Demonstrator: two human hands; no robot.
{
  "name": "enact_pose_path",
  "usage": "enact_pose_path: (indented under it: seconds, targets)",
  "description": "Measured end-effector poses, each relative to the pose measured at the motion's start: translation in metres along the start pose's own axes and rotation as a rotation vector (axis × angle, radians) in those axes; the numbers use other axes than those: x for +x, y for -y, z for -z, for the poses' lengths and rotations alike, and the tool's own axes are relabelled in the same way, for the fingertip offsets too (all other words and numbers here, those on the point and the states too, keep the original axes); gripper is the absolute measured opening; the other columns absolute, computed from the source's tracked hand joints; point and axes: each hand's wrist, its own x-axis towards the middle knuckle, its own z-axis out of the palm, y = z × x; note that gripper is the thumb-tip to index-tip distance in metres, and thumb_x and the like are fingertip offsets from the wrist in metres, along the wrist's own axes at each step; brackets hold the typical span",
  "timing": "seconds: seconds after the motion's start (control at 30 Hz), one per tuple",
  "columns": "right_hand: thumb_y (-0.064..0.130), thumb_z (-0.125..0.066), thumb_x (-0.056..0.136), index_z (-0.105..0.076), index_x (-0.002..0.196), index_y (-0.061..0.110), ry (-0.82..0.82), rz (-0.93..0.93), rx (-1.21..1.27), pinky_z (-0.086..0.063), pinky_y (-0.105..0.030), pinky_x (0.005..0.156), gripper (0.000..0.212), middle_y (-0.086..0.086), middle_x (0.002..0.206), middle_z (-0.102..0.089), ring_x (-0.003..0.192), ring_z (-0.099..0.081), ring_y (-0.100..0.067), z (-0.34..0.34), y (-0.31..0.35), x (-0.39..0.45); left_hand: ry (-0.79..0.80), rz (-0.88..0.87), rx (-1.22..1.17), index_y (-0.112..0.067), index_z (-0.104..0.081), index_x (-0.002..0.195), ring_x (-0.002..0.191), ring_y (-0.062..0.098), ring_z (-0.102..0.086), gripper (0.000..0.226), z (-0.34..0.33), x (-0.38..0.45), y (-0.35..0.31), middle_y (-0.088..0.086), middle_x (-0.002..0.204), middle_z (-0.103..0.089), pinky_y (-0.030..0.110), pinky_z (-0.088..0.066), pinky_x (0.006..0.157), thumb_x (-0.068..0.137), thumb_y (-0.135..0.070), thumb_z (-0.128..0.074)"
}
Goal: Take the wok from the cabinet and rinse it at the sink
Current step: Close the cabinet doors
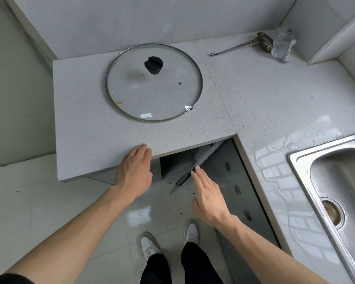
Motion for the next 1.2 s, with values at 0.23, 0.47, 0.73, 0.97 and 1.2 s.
enact_pose_path:
  seconds: [0.23,0.47,0.73,0.97,1.2]
  targets:
    - [0.016,-0.048,0.085,-0.006,0.155,0.016,0.043,-0.032,-0.052,-0.026,-0.045,0.112,0.081,-0.011,0.163,0.01,0.149,0.005,-0.029,0.001,0.011,0.015,-0.008,0.002,-0.027,-0.002,-0.045,0.133,0.138,0.03,-0.035,0.063,0.0,-0.003,-0.001,0.012,0.146,-0.04,0.037,-0.031,0.113,0.074,-0.002,-0.064]
    - [0.014,-0.052,0.081,-0.015,0.154,0.013,-0.024,-0.047,0.065,-0.034,-0.041,0.106,0.082,-0.009,0.161,-0.008,0.148,-0.01,-0.025,-0.004,0.021,0.023,-0.021,-0.002,-0.031,-0.001,-0.049,0.13,0.133,0.032,-0.042,0.066,0.0,-0.005,0.001,0.014,0.142,-0.045,0.039,-0.037,0.11,0.067,0.002,-0.067]
    - [0.023,-0.04,0.084,0.004,0.155,0.016,0.029,-0.008,0.049,-0.026,-0.043,0.115,0.084,-0.002,0.161,0.014,0.148,0.014,-0.016,-0.012,0.018,0.038,-0.02,0.002,-0.03,0.0,-0.051,0.129,0.131,0.034,-0.046,0.068,0.0,-0.005,0.0,0.016,0.14,-0.049,0.04,-0.038,0.109,0.064,0.002,-0.069]
    - [0.024,-0.052,0.089,0.011,0.154,0.016,0.077,0.018,0.006,-0.02,-0.04,0.116,0.091,0.0,0.156,0.026,0.143,0.022,-0.014,-0.014,0.014,0.052,-0.021,0.001,-0.019,-0.002,-0.043,0.137,0.139,0.032,-0.035,0.068,-0.001,-0.005,0.0,0.014,0.149,-0.038,0.038,-0.027,0.116,0.072,0.001,-0.064]
    - [0.025,-0.054,0.089,0.008,0.155,0.016,0.108,0.028,-0.013,-0.018,-0.043,0.117,0.091,0.0,0.155,0.026,0.149,0.012,-0.023,-0.01,0.015,0.065,-0.02,-0.003,-0.013,-0.003,-0.041,0.137,0.141,0.03,-0.031,0.069,-0.001,-0.004,-0.002,0.012,0.15,-0.035,0.037,-0.026,0.117,0.072,0.001,-0.064]
